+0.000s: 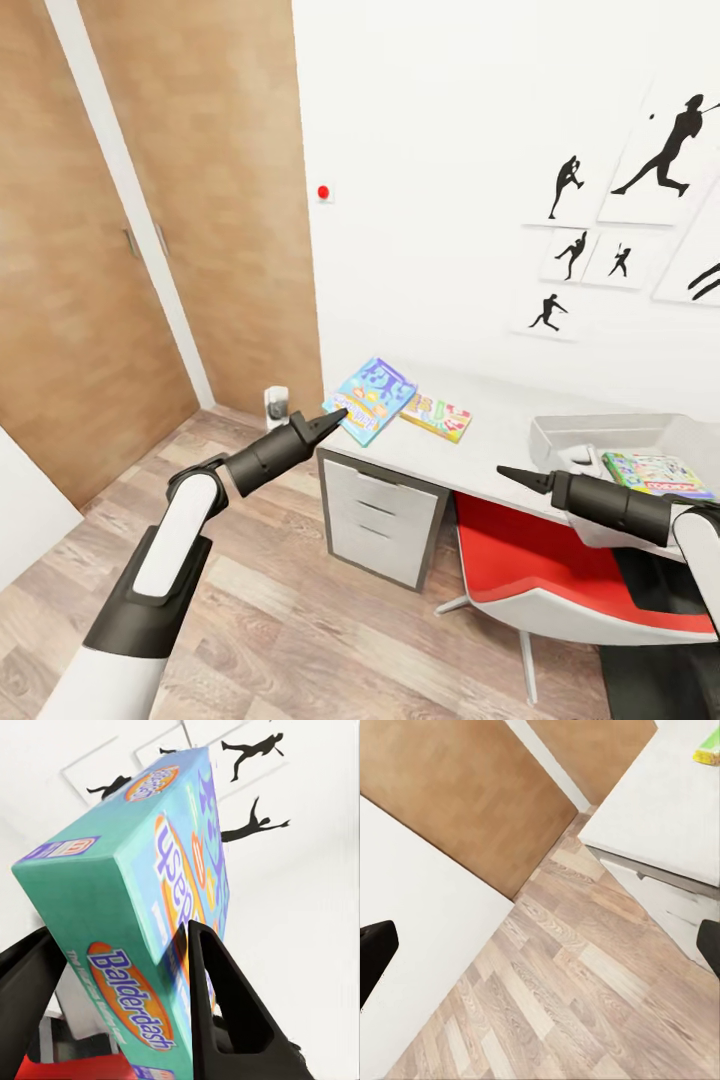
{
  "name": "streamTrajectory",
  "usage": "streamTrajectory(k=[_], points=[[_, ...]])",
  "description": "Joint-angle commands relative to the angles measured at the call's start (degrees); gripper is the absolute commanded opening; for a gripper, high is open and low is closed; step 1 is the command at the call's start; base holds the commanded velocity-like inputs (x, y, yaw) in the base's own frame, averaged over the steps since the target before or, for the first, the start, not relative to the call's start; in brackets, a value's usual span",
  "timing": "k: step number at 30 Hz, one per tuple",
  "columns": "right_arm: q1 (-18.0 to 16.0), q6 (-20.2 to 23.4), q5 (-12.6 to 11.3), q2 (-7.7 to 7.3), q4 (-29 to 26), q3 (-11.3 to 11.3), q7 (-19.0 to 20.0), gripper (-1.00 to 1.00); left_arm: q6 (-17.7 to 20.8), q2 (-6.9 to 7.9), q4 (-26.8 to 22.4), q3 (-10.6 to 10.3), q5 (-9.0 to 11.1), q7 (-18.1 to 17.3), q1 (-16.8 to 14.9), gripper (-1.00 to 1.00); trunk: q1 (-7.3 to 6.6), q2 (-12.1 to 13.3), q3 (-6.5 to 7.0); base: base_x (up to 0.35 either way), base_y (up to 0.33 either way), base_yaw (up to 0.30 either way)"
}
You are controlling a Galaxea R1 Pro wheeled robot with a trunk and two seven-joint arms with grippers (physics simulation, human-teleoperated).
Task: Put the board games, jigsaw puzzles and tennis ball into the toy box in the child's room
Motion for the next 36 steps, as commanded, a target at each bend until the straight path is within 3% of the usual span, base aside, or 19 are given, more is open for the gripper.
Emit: streamTrajectory(k=[1,5,12,19,23,28,31,34,36], points=[[-0.08,0.25,0.06,0.15,0.00,-0.31,0.44,1.00,-0.30,-0.06,0.05,0.07,-0.22,-1.13,0.17,-1.00,0.03,-0.12,-0.11,0.000,0.000,-0.034],[-0.13,0.25,-1.44,0.79,0.00,-0.64,0.69,1.00,-2.49,-0.16,0.23,0.06,-0.44,-4.70,1.14,-1.00,0.03,-0.12,-0.11,0.000,0.000,-0.019],[-0.15,0.25,-1.94,1.09,0.00,-0.92,0.81,1.00,-3.15,-0.60,0.32,0.03,-0.15,-5.78,1.66,-1.00,0.03,-0.12,-0.10,0.000,0.000,-0.011],[-0.13,0.25,-2.13,2.96,0.00,-1.05,0.86,1.00,-4.59,-1.52,0.56,0.07,-0.42,-6.36,2.81,-1.00,0.03,-0.12,-0.10,0.000,0.000,-0.003],[-0.06,0.25,-2.33,4.47,0.00,-1.08,1.47,1.00,-7.62,-1.68,0.62,0.04,-0.53,-7.42,3.70,-1.00,0.03,-0.12,-0.10,0.000,0.000,-0.001],[0.73,0.25,-2.80,5.32,0.00,-1.11,5.37,1.00,-10.88,-1.73,0.76,0.03,-0.73,-9.12,4.72,-1.00,0.03,-0.12,-0.10,0.000,0.000,0.000],[1.79,0.25,-3.01,5.62,0.00,-1.12,10.98,1.00,-13.67,-1.82,0.95,-0.37,-1.71,-10.06,5.47,-1.00,0.03,-0.12,-0.10,0.000,0.000,0.000],[2.43,0.25,-3.12,5.90,0.03,-1.09,16.49,1.00,-16.97,-1.88,1.53,-2.80,-3.91,-10.64,5.93,-1.00,0.03,-0.12,-0.10,0.000,0.000,0.000],[2.56,0.25,-3.13,6.08,0.06,-1.06,17.86,1.00,-18.06,-1.89,1.72,-3.92,-4.57,-10.69,6.00,-1.00,0.03,-0.12,-0.10,0.000,0.000,0.000]])
